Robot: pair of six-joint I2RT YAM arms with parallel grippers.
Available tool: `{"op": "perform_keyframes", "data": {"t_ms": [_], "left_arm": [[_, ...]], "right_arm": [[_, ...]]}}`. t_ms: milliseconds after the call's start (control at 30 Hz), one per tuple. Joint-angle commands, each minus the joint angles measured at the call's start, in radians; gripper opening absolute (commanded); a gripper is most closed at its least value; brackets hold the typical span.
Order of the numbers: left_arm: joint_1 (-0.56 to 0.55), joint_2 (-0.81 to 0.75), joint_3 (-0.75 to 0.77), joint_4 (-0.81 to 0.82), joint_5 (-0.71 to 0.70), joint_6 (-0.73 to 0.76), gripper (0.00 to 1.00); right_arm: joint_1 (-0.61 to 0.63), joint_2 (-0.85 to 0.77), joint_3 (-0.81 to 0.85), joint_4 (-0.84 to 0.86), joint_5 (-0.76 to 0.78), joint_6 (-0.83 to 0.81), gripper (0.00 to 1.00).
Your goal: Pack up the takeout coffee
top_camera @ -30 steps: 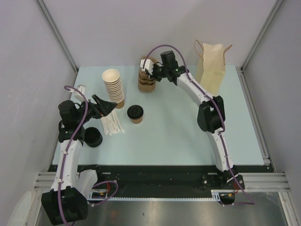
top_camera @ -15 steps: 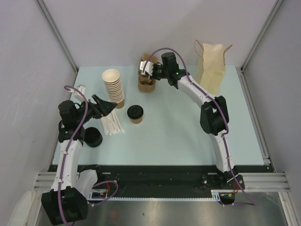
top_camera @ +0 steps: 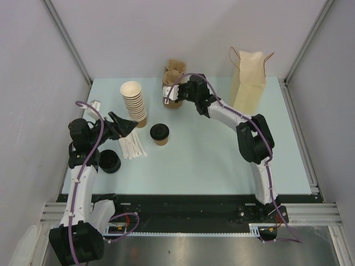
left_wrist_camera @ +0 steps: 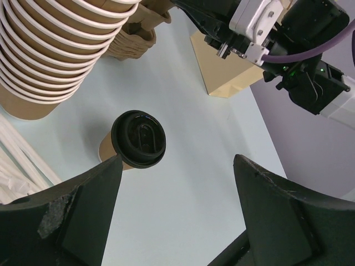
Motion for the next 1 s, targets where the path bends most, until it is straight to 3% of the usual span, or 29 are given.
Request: {"op": "perform_keyframes", "data": {"t_ms": [0,300,500,633,800,967], "left_arm": [[0.009,-0.019,0.041,0.014,0.012,0.032,0.87],[0.009,-0.016,0.045,0.031,0.011,0.04,0.87],[0.005,-0.025,0.16,0.037,-0.026,0.127,0.85],[-0.029,0.078,0.376,0.013,-0.11,0.196,0.85],[-0.179,0.329,0.699,-0.07,-0.294,0.308,0.83],[-0.323,0.602,0.996,-0.168,-0.435,0.328,0.82]], "right_arm": [[0.007,-0.078,-0.033,0.211,0.031,-0.068,0.0],[0.012,-0.108,-0.228,0.464,0.037,-0.229,0.0],[0.018,-0.086,-0.311,0.607,0.042,-0.26,0.0],[0.022,-0.075,-0.317,0.643,0.043,-0.261,0.0],[0.036,-0.062,-0.32,0.695,0.046,-0.272,0.0],[0.047,-0.052,-0.323,0.716,0.051,-0.295,0.0]]}}
